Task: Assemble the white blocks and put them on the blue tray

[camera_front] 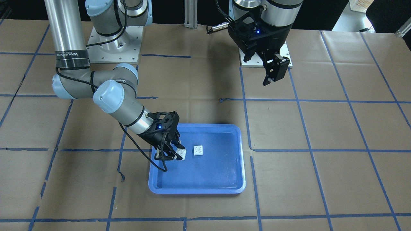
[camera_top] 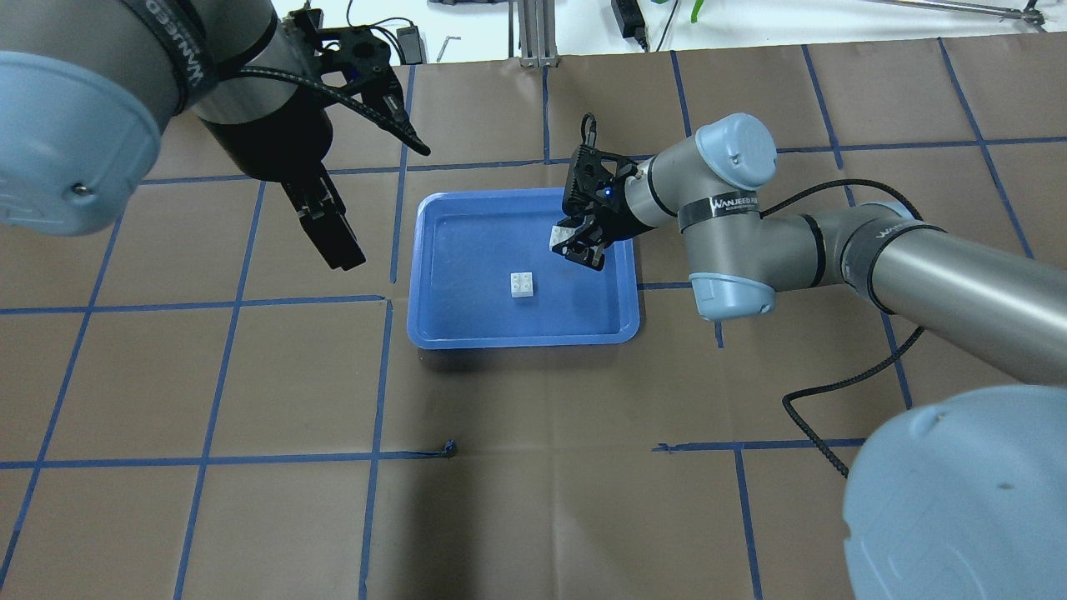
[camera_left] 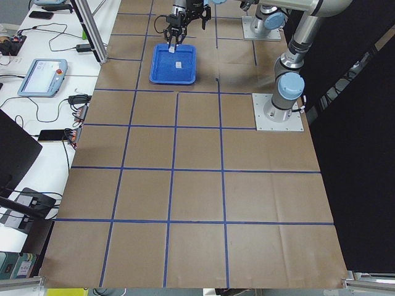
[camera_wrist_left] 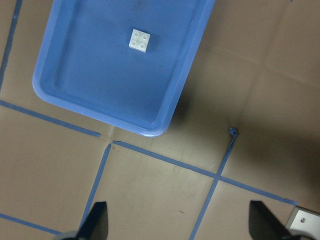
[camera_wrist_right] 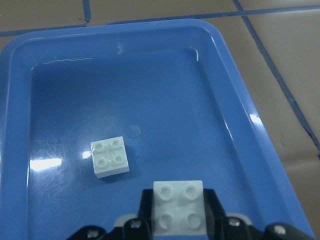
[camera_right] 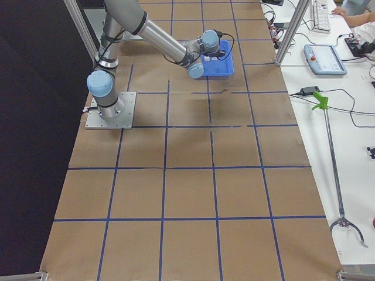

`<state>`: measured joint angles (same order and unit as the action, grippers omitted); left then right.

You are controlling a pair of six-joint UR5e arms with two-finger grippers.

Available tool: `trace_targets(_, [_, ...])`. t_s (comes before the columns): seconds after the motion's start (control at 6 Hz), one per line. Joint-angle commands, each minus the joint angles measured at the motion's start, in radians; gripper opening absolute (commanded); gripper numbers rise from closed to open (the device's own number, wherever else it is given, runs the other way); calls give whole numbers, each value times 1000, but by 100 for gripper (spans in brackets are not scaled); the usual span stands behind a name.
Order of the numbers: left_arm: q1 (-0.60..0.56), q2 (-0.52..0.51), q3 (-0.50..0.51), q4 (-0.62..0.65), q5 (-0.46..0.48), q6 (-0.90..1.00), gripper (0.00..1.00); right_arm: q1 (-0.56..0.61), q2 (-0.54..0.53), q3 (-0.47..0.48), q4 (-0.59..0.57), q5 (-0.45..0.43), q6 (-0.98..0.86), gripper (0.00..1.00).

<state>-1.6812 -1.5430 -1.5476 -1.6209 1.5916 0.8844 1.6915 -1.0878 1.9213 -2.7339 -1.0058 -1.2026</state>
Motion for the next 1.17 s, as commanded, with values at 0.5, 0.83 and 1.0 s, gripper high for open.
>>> trace_targets(0.5, [124, 61, -8, -2, 2, -819, 99, 34, 71, 41, -109, 3, -32, 25])
trace_targets(0.83, [120, 44, 6, -13, -16, -1005, 99, 50, 74, 47, -109, 3, -17, 25])
trace_targets(1.0, [120, 44, 6, -13, -16, -998, 99, 50, 75, 48, -109, 3, -17, 25])
